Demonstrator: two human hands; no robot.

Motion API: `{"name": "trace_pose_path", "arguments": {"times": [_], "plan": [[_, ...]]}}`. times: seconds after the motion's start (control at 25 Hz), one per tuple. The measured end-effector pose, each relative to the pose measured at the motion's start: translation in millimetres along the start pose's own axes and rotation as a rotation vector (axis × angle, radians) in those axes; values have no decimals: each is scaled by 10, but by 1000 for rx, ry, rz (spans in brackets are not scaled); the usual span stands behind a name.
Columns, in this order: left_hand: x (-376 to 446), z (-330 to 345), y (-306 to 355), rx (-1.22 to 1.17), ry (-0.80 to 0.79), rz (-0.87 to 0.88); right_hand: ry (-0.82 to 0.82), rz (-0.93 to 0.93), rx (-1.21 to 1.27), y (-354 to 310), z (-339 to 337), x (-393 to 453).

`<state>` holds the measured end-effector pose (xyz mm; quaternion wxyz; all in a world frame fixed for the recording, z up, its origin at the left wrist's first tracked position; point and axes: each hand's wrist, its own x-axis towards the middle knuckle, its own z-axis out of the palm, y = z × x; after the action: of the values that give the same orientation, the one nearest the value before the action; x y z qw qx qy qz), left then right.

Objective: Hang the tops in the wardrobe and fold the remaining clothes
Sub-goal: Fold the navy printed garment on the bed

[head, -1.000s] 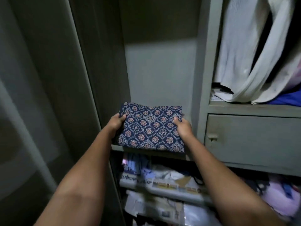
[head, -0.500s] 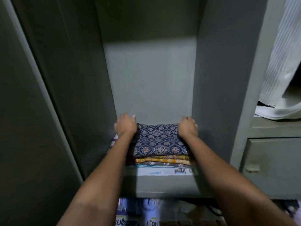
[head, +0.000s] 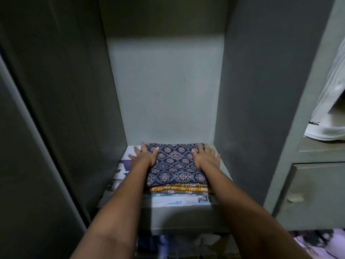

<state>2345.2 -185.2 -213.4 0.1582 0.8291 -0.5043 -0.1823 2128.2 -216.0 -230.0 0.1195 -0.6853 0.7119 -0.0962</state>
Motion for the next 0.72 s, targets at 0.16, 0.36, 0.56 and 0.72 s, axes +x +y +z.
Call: {"name": "trace_pose_path", "arguments": {"times": [0.16,0.36,0.56,0.72], "plan": [[-108,-248,-15,-261,224,72,-15,200,196,154,-226,-101],[-857,-601,184,-862,228,268,66,-73,724,62,-756,-607],[-1970,-499,62,-1000,169,296,-10,-129,959,360,-863,-1666],[-2919,-236,-151,-1081,77,245,26,-155,1010,789,-772,-2633]]}}
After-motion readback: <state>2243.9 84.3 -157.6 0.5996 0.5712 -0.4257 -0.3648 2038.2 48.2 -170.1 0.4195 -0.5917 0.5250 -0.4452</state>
